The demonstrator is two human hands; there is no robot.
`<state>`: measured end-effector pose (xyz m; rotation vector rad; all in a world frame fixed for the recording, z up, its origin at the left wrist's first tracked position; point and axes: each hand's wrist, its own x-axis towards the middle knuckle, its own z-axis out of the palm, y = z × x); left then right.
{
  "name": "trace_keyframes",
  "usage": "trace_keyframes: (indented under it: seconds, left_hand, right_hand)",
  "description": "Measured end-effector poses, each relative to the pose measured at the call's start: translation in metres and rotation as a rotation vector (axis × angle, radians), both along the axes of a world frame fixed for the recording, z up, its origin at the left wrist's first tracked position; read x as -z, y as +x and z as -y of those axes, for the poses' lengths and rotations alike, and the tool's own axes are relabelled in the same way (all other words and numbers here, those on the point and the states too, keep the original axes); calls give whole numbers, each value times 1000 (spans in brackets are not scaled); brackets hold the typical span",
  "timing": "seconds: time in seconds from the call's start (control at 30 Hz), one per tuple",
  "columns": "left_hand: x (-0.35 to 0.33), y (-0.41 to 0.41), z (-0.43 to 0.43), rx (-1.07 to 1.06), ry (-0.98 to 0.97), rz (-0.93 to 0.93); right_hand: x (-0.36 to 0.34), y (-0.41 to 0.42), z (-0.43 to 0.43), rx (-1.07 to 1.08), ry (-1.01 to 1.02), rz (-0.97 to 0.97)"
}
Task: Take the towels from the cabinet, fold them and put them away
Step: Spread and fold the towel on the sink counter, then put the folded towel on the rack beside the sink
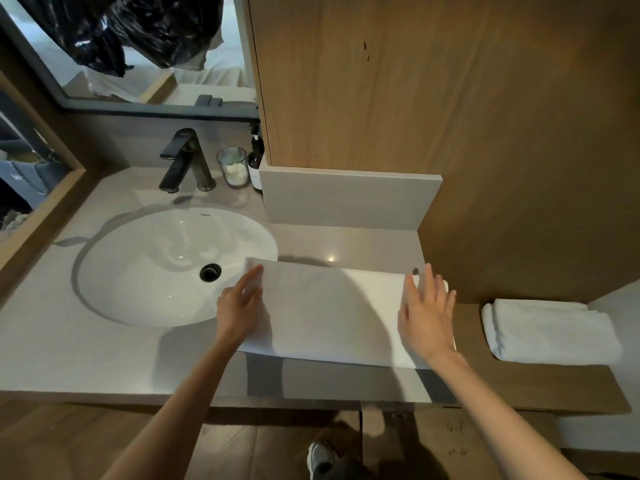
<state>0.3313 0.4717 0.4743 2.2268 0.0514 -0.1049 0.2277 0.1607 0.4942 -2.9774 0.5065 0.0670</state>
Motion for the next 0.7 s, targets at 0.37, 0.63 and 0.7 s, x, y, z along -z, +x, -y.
trace_keyframes:
  seconds: [0.37, 0.63, 0.7]
  left_hand:
    - [-112, 10, 28, 168, -270, 237]
    - [-222, 27, 70, 472, -235, 452]
    - [-244, 35, 77, 525, -190, 547]
  right_hand:
    - [-133, 87, -53, -421, 656, 151]
    - [-232, 113, -30, -492, 777, 262]
    - [-254, 107, -23, -503, 718, 301]
